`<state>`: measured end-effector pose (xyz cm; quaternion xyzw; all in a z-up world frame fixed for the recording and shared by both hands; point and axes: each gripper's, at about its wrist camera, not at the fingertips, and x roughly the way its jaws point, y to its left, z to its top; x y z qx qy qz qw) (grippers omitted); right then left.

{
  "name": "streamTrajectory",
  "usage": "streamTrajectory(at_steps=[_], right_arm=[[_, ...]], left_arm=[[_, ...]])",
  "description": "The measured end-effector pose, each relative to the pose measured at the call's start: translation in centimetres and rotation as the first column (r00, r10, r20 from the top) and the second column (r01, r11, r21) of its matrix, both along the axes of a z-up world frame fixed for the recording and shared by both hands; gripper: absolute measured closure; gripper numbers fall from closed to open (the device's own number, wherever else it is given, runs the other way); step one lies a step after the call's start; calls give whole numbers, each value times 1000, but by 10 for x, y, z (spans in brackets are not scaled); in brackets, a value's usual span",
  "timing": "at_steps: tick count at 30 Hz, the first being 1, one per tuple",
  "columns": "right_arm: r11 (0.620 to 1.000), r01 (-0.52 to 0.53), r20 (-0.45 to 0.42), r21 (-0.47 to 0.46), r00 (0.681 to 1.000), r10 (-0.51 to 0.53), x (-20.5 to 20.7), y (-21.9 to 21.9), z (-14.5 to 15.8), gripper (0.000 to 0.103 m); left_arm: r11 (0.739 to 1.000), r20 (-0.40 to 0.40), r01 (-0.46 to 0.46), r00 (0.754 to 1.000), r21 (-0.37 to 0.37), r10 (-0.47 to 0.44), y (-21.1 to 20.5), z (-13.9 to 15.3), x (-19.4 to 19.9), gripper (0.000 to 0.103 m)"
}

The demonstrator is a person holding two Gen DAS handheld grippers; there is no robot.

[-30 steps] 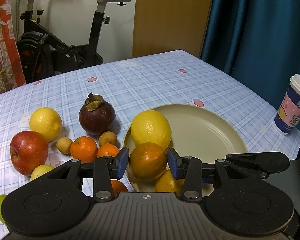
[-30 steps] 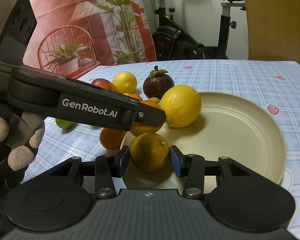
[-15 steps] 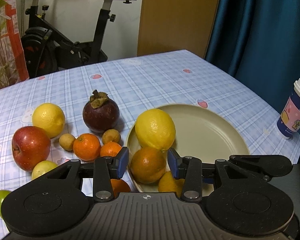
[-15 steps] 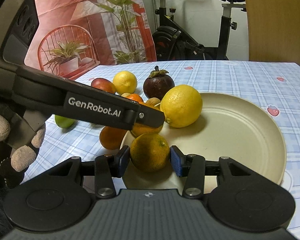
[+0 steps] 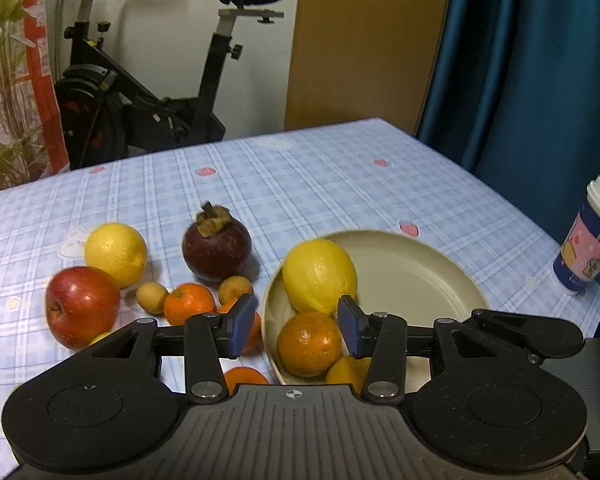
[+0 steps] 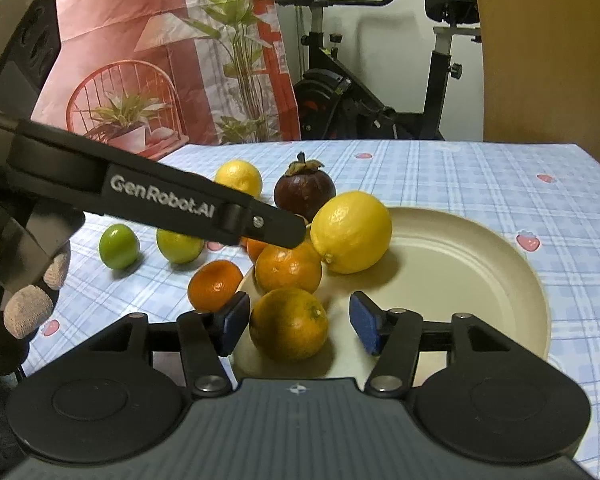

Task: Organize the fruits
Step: 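Move the right tool to the pale green apple while the left tool approaches the green apple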

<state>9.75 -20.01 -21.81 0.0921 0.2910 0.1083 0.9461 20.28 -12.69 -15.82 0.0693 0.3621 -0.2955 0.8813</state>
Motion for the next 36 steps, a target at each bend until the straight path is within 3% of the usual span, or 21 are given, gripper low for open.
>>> streamTrajectory(at_steps=[8,13,22,27,36], right_arm=[[1000,5,53,1,999,-5,-5,0,6,43],[1000,0,78,-9,997,1,-7,3,10,43],[998,-45,127,-54,991,52,-9,16,14,43],[991,-88,108,-96,989,99,-5,32,13,47],[968,-194,80,-159,975,208,16,66,21,48]], left_arm=[[995,49,-97,994,-8,97,23,16,-9,54],[980,71,-198,978,-13,198,58,21,-18,53],[915,38,-396,916,-77,400,139,28,-18,53],[883,38,-457,886,-110,463,167,30,-15,53],[844,-5,-516,854,-145,521,196,17,-11,54]])
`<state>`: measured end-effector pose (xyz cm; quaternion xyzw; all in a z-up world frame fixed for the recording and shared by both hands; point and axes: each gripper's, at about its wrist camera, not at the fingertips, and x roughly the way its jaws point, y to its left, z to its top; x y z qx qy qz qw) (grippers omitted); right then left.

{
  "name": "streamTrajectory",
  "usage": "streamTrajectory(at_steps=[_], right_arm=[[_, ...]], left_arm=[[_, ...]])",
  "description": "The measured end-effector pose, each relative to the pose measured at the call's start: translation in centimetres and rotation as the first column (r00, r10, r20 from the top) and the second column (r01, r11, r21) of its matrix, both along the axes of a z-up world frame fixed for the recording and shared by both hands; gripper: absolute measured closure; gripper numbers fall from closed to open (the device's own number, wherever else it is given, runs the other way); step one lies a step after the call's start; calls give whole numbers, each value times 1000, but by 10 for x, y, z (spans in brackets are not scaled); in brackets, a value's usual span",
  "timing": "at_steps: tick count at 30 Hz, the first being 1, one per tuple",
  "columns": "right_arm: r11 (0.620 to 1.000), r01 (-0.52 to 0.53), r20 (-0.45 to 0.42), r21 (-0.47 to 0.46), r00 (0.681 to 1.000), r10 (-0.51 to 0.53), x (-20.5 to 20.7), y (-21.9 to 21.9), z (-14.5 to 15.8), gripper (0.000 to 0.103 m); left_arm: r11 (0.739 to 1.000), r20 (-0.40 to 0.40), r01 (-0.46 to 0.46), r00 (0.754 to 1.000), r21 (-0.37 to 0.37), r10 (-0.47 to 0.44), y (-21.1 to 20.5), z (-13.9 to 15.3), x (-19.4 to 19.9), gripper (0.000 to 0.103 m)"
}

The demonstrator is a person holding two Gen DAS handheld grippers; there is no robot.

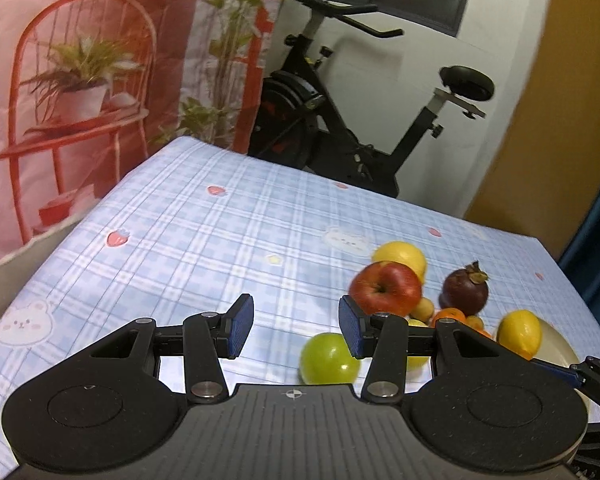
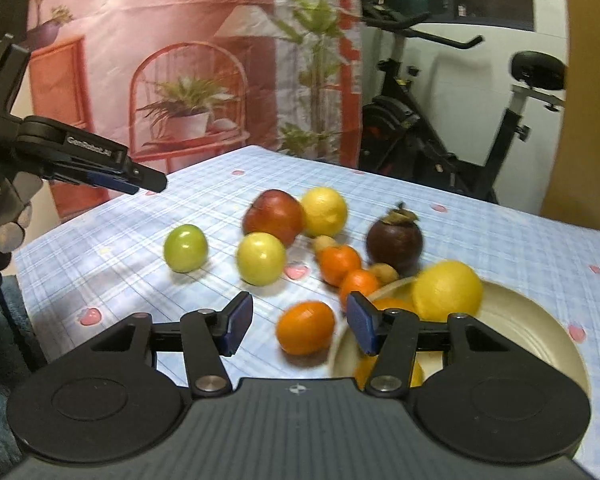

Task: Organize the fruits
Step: 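Move the right tool to the pale green apple while the left tool approaches the green apple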

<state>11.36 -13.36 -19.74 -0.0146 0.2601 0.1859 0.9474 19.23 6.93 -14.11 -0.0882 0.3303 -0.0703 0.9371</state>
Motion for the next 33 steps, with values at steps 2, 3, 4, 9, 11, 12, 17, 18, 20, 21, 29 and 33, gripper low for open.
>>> streamTrajectory(at_steps=[2,3,4,9,11,12,17,18,20,21,29,33], right_arm=[[1000,-27,0,-14,1000,27,7,8,2,48],[999,-43,0,-24,999,43,12,13,3,48],[998,-55,1,-32,998,55,16,18,3,48],[994,-96,-15,-57,995,96,42,39,-2,48],[993,-101,-22,-65,995,99,52,46,-6,48],[992,-102,-24,-70,995,100,56,49,-7,48],[988,-108,-45,-106,994,104,77,61,-15,48],[988,-109,-53,-112,993,103,81,63,-18,48],[987,-107,-69,-117,993,99,86,65,-22,48],[988,-105,-80,-116,992,96,90,66,-24,48],[991,-92,-151,-102,986,76,107,69,-32,54],[994,-81,-154,-79,986,68,106,65,-33,55]], left_arm=[[999,-11,-12,1000,-35,12,6,-3,3,54],[998,-16,-18,1000,-52,17,9,-4,4,54],[998,-19,-19,1000,-59,18,9,-7,6,54],[997,-29,-13,1000,-73,11,11,-16,6,54],[997,-31,-8,1000,-78,5,10,-18,7,54],[997,-32,-6,999,-81,4,10,-20,8,54],[995,-35,12,999,-94,-15,8,-24,10,54],[995,-37,15,999,-98,-19,7,-25,10,54],[994,-41,22,999,-105,-26,7,-28,10,54],[994,-43,25,999,-109,-30,6,-29,10,54],[990,-52,48,997,-136,-55,4,-34,13,53],[988,-59,68,995,-139,-77,-1,-37,16,52]])
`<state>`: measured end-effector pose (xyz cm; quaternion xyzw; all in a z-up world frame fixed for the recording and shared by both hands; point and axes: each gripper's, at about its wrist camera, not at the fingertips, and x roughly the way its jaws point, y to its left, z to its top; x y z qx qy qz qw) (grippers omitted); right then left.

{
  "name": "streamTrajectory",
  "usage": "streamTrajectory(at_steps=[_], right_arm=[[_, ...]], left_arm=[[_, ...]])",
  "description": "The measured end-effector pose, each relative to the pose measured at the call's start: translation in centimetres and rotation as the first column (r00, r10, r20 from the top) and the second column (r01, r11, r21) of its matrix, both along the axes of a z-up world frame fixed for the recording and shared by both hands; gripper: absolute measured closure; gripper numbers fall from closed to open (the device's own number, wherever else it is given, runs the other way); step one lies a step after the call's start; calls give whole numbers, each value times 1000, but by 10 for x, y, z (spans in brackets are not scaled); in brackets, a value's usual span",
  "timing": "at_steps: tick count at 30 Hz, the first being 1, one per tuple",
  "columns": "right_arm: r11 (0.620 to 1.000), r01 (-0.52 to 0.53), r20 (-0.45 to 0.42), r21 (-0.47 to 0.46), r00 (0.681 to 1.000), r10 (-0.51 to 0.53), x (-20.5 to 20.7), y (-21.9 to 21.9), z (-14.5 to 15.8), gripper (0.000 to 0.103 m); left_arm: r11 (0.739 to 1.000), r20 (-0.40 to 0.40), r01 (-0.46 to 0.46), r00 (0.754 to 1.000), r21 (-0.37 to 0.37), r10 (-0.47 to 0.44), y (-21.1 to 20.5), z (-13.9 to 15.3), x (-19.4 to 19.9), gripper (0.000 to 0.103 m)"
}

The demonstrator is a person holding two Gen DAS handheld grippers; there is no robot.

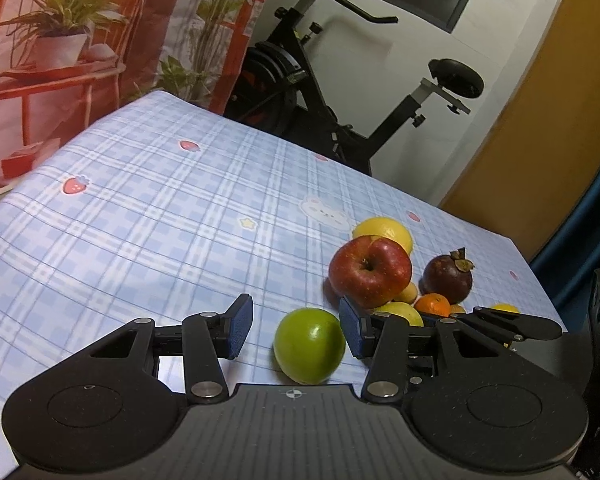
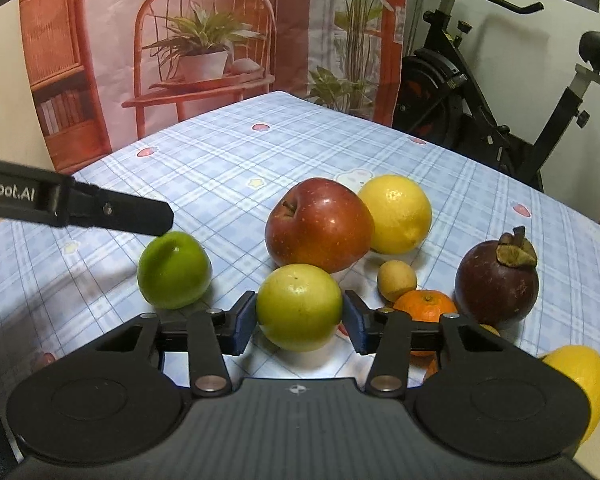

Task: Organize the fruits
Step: 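Move the right tool to the pale green apple while the left tool approaches the green apple, then close the right tool on the pale green apple while the left tool grasps the green apple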

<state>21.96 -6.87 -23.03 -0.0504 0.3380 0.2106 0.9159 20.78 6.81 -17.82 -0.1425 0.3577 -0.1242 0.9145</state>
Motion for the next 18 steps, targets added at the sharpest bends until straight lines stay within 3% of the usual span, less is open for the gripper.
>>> streamTrajectory(at_steps=[18], right_arm=[[1000,13,23,-2,1000,-13,-8,1,-1,55]], left_arm=[[999,-40,35,999,10,-34,-16,-16,9,48]])
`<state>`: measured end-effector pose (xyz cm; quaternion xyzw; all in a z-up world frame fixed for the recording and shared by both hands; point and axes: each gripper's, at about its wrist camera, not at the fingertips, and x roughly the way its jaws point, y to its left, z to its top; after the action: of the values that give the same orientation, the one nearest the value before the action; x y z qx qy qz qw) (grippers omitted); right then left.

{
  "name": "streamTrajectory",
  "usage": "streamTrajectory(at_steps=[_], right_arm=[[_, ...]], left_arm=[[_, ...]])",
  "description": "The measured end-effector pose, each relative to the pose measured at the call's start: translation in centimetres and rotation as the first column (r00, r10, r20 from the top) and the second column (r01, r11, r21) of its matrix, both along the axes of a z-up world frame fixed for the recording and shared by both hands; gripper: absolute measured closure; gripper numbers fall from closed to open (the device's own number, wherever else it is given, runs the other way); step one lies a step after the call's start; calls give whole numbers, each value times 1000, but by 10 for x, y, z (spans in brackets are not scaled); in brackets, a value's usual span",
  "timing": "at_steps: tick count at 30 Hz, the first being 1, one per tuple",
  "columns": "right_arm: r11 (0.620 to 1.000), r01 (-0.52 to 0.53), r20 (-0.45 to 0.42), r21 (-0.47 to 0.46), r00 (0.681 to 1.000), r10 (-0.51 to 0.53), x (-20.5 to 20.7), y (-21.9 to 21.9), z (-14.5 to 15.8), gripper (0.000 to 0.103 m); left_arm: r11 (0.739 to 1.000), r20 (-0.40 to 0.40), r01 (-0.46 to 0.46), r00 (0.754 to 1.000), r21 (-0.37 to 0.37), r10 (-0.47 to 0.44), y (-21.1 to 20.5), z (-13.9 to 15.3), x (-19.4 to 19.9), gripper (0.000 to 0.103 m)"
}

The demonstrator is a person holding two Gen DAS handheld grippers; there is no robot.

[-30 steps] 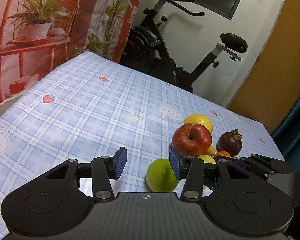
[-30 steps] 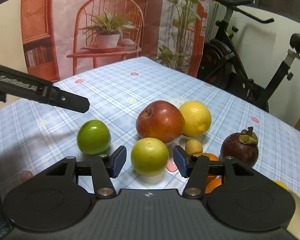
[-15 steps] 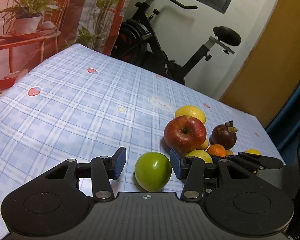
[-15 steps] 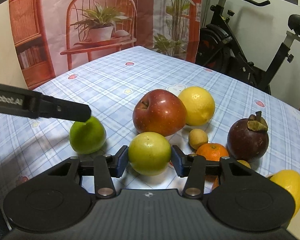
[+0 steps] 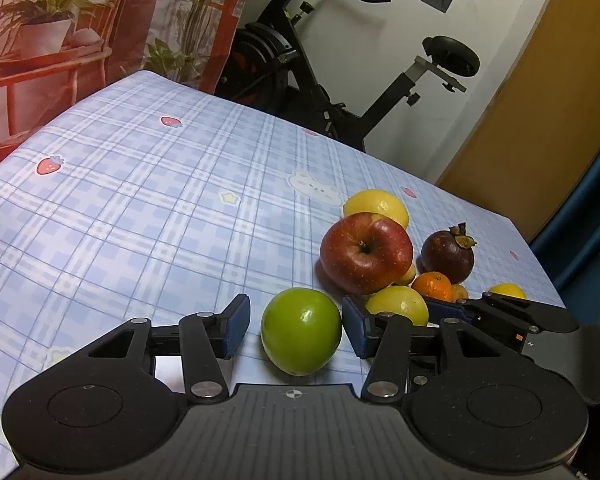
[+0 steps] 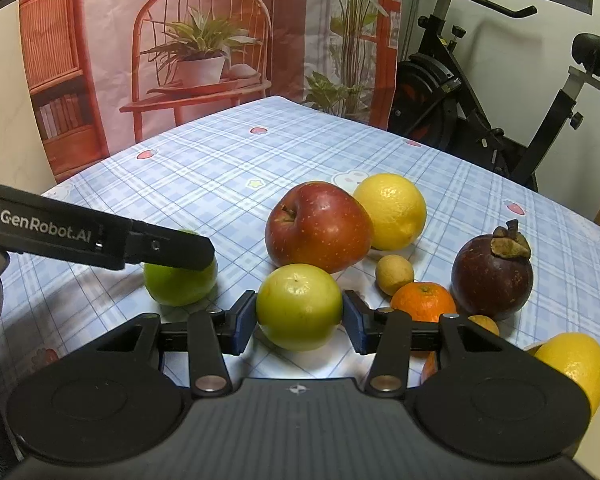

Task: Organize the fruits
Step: 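Close the right tool on the pale green apple while the left tool grasps the green apple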

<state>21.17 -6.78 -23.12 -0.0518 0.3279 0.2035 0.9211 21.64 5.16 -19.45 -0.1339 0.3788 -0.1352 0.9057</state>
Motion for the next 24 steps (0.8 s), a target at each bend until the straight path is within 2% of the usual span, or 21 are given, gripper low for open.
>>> streamTrajectory(at_steps=[8,10,18,24], right_arm=[[1000,10,8,4,1000,-10,-4,0,-1,55],[1000,11,8,6,1000,-11,-4,-1,0,55],[999,23,6,26,1000,-23,-7,-4,0,55],[999,26,29,39,999,-27,-20,-8,3,55]], left_arm=[[1000,-9,12,1000,5,-12,0,-3,0,48],[1000,-5,4,1000,13,-4,1,-2,-1,55],[999,18,-2,1000,40,1,0,-1,-5,55],[999,46,-31,999,20,30,5,7,-11,55]])
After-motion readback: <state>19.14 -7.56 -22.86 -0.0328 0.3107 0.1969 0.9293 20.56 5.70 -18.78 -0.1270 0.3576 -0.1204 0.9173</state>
